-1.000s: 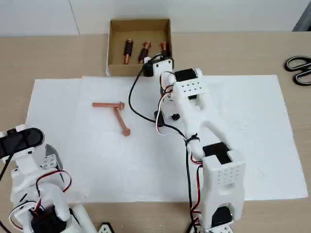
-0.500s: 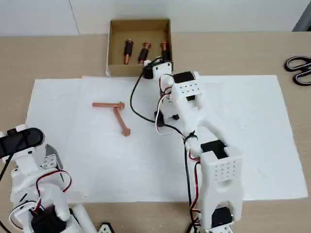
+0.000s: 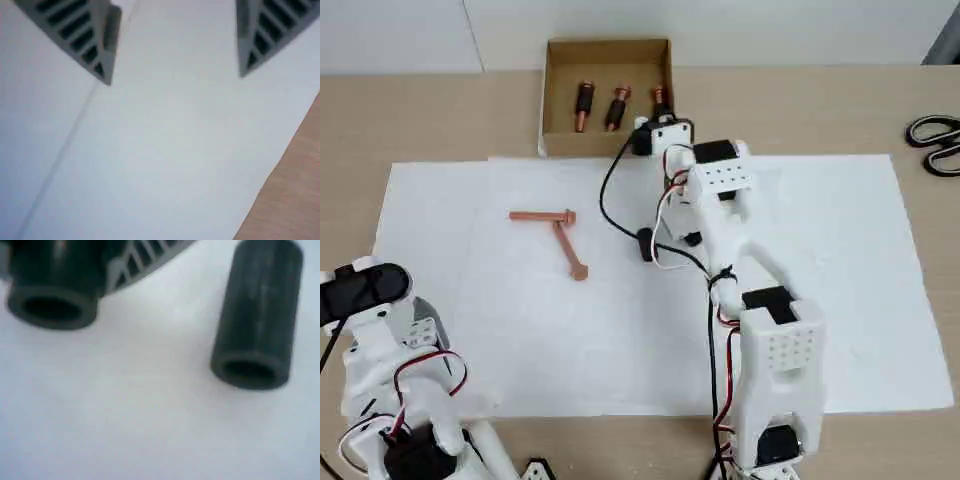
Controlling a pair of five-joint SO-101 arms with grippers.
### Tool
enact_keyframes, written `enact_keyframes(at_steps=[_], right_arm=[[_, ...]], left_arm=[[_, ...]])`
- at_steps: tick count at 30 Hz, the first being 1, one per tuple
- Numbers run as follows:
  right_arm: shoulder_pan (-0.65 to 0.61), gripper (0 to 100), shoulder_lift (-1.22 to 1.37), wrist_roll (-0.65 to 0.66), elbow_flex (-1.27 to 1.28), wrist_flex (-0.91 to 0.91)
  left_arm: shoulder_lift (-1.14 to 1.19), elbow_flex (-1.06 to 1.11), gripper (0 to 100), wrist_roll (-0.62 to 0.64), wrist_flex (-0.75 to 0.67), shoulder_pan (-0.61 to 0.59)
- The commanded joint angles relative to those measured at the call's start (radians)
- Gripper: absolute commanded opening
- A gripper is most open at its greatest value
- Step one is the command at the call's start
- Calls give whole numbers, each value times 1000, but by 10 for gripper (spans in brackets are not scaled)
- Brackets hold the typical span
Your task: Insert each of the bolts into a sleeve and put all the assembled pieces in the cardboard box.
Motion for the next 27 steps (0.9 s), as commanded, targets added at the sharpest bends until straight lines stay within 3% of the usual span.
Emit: enact_keyframes(at_steps=[1,7,14,19,24,27], right_arm=[[31,5,-134,8,-91,77],[36,4,-269,8,-109,216],[36,4,-390,9,-109,328],[59,4,-432,9,-107,340],[119,4,-441,8,-107,352],[153,4,-441,8,-107,354]], left_arm=[[12,-39,160,-6,-3,-2],[68,-87,160,-49,-5,-2],[473,-432,160,-60,0,17],[802,-704,157,-55,92,176],[1129,-889,156,44,120,342],[1329,-1001,156,-38,107,425]])
